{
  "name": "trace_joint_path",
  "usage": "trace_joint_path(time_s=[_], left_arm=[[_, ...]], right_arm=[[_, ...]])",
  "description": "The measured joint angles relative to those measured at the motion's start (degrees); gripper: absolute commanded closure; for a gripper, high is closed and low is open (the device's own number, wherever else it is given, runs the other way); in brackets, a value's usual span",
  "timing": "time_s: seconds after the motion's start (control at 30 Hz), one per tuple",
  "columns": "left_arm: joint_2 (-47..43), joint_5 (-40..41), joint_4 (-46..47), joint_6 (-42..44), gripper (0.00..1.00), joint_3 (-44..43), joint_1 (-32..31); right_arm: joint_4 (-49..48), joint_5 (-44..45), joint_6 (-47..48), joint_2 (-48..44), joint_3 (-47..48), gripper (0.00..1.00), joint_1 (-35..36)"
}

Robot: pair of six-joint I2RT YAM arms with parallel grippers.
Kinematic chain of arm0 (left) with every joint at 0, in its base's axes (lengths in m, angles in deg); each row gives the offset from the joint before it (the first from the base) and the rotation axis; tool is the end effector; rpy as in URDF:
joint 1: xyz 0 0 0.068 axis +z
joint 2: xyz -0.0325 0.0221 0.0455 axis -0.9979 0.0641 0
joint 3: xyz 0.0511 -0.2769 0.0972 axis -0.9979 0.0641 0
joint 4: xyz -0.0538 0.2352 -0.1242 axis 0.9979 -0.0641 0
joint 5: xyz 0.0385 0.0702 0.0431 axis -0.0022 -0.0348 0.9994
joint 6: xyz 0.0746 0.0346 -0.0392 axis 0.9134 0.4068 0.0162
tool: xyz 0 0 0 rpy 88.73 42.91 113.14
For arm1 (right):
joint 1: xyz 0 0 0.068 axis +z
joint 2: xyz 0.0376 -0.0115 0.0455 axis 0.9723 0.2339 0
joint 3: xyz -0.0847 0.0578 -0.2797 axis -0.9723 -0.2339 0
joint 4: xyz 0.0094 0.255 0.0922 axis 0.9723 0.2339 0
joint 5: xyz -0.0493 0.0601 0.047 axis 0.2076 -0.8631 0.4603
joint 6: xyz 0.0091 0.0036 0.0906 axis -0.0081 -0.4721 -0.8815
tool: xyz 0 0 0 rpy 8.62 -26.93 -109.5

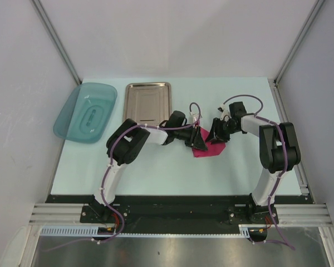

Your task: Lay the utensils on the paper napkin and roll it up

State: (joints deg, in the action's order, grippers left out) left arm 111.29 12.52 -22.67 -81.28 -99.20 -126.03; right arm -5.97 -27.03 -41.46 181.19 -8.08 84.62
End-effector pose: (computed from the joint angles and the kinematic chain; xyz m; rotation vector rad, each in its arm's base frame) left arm 0.3574 -0.3778 0.0942 0.6660 2.3110 -1.6348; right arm 0.3770 0.0998 0.1316 -0.0804 2.6977 0.9076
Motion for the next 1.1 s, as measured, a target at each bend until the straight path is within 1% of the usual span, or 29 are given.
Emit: trace_joint_path(time_s=[0.07,0.1,0.13,0.2,0.23,0.43,0.53,0.67,0.8,0.97,1.1], left_arm=[[0.0,0.0,0.1,0.0,0.57,0.0,0.0],[0.0,0.0,0.1,0.0,0.57,0.0,0.0],[0.0,0.0,0.1,0.0,0.58,0.0,0.0],[0.0,0.0,0.1,0.0,0.58,0.0,0.0],[0.0,0.0,0.1,0.0,0.58,0.0,0.0],[-0.6,0.3,0.1,0.0,0.58,0.6,0.3],[-3.8,0.7,-0.3,0.0,0.58,3.7,1.3],[-10.2,0.5,-0.4,0.0,0.59,8.5,5.0],[-13.8,0.7,-0.3,0.0,0.6,10.2,8.4],[-13.3,1.7,1.2,-2.3,0.64,10.2,8.7],[-10.1,2.3,3.0,-4.8,0.66,8.4,8.3]], right_arm=[[0.0,-0.1,0.0,0.0,-0.1,0.64,0.0],[0.0,-0.2,0.0,0.0,-0.1,0.68,0.0],[0.0,-0.4,0.0,0.0,-0.1,0.76,0.2],[0.0,-0.6,0.3,0.0,-0.2,0.87,0.5],[0.0,-0.7,0.2,0.0,-0.2,0.99,0.5],[0.1,0.2,0.7,0.0,-0.2,1.0,0.4],[0.1,0.9,1.5,0.0,-0.2,1.0,0.1],[0.0,1.7,2.0,0.0,-0.7,1.0,0.0],[0.0,2.0,2.3,0.0,-1.0,1.0,0.0],[-0.2,2.4,2.8,0.0,-1.3,1.0,0.0],[-0.2,3.0,2.9,0.0,-1.5,1.0,0.0]])
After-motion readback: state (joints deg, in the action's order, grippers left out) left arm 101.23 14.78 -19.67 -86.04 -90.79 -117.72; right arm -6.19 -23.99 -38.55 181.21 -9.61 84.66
